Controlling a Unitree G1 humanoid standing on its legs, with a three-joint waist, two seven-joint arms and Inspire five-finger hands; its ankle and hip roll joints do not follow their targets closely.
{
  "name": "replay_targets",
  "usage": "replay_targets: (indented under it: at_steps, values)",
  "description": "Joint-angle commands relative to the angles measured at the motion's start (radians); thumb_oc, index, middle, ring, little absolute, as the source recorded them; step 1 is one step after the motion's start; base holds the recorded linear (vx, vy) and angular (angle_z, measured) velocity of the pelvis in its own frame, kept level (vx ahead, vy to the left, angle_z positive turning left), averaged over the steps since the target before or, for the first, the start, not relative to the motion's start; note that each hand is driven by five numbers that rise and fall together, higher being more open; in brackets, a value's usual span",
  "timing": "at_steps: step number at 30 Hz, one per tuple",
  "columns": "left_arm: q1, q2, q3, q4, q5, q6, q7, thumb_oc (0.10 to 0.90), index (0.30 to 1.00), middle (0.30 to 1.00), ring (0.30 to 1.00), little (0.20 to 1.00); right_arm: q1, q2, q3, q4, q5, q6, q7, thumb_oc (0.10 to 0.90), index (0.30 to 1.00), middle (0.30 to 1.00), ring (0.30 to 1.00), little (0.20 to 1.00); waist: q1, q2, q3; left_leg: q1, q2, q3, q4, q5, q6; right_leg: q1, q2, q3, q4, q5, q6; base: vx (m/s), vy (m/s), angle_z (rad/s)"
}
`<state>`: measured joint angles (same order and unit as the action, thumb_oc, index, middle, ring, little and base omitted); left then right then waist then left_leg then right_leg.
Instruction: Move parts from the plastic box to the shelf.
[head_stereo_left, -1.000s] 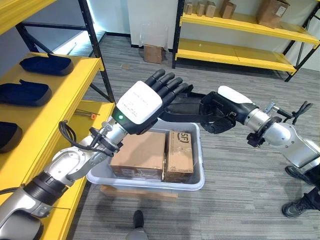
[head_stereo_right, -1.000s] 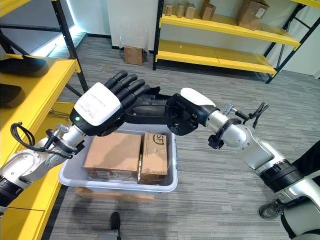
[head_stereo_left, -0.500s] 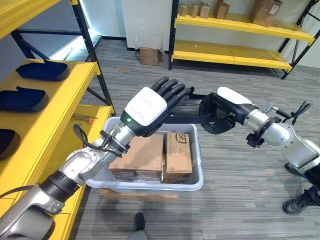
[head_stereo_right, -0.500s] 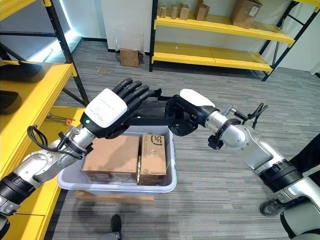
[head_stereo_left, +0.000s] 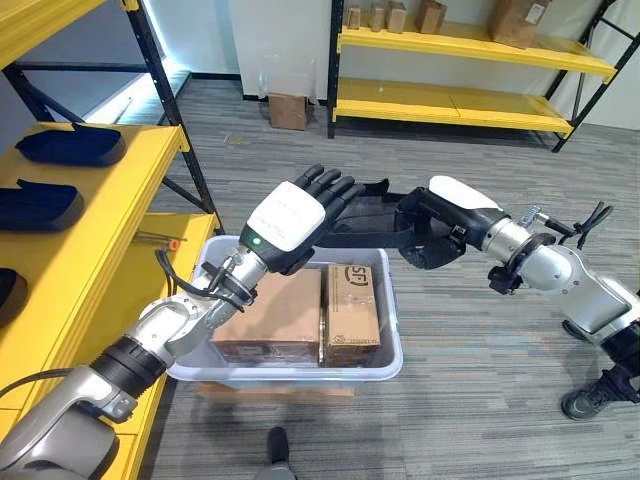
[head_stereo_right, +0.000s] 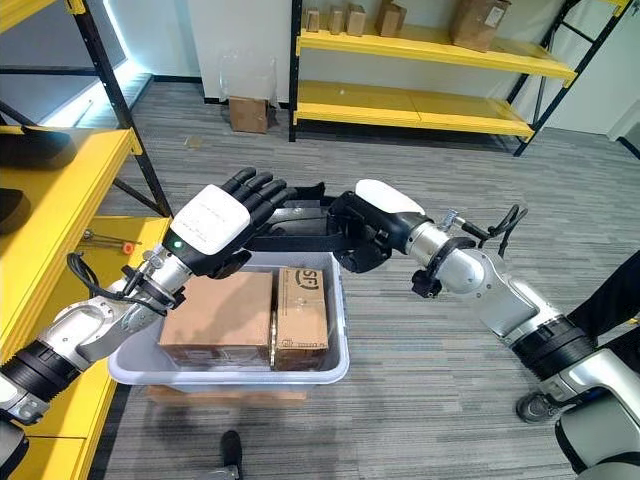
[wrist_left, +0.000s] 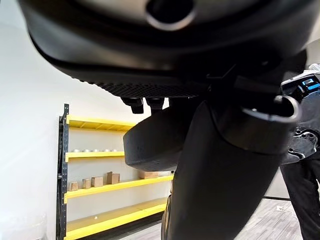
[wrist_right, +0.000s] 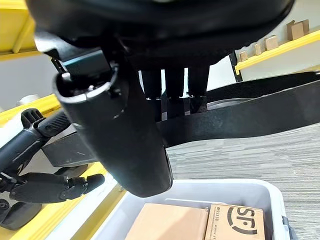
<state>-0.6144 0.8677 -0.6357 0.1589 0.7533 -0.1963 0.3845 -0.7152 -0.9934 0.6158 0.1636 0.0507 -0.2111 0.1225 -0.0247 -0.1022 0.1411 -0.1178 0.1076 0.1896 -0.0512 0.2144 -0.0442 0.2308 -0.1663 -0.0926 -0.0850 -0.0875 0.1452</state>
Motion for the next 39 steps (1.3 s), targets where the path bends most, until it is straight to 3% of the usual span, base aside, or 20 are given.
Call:
replay_targets:
  at_steps: [1,15,21,30,39]
  values:
    - [-0.095,-0.066,-0.028,0.078,0.002,0.016,0.041,0.9,1.0,1.0,1.0,1.0,-0.212,0.056,-0.024,0.015,0.066,-0.081,-0.111,0.4,0.3,0.3,0.3,0.3,0.012,0.0,-0.157,0.011,0.149,0.036,0.021,-0.029,-0.094,0.02,0.011,-0.029,-0.002,0.025,0.013,0.0,0.0,0.0]
    - [-0.102,-0.074,-0.054,0.147,-0.008,0.018,0.032,0.9,1.0,1.0,1.0,1.0,-0.237,0.065,-0.015,0.033,0.068,-0.085,-0.116,0.4,0.3,0.3,0.3,0.3,0.008,0.0,-0.152,0.008,0.148,0.035,0.032,-0.034,-0.092,0.02,0.01,-0.023,-0.002,0.025,0.01,0.0,0.0,0.0]
    - [-0.065,-0.033,-0.037,0.132,-0.004,0.007,0.029,0.9,1.0,1.0,1.0,1.0,-0.233,0.054,-0.024,0.033,0.065,-0.092,-0.118,0.4,0.3,0.3,0.3,0.3,0.012,-0.002,-0.151,0.005,0.15,0.036,0.042,-0.037,-0.093,0.022,0.011,-0.024,-0.002,0.025,0.009,0.0,0.0,0.0]
    - [-0.068,-0.052,-0.007,0.132,-0.018,0.017,0.06,0.9,1.0,1.0,1.0,1.0,-0.227,0.059,-0.024,0.003,0.085,-0.098,-0.105,0.4,0.3,0.3,0.3,0.3,0.011,-0.005,-0.155,0.007,0.151,0.033,0.04,-0.038,-0.092,0.023,0.011,-0.023,-0.002,0.024,0.009,0.0,0.0,0.0]
    - [-0.061,-0.015,0.05,0.098,-0.002,0.037,0.098,0.9,1.0,1.0,1.0,1.0,-0.199,0.034,-0.048,-0.095,0.124,-0.118,-0.087,0.4,0.3,0.3,0.3,0.3,0.008,-0.004,-0.163,0.016,0.153,0.041,0.032,-0.037,-0.094,0.021,0.01,-0.018,-0.002,0.022,0.008,0.0,0.005,-0.04]
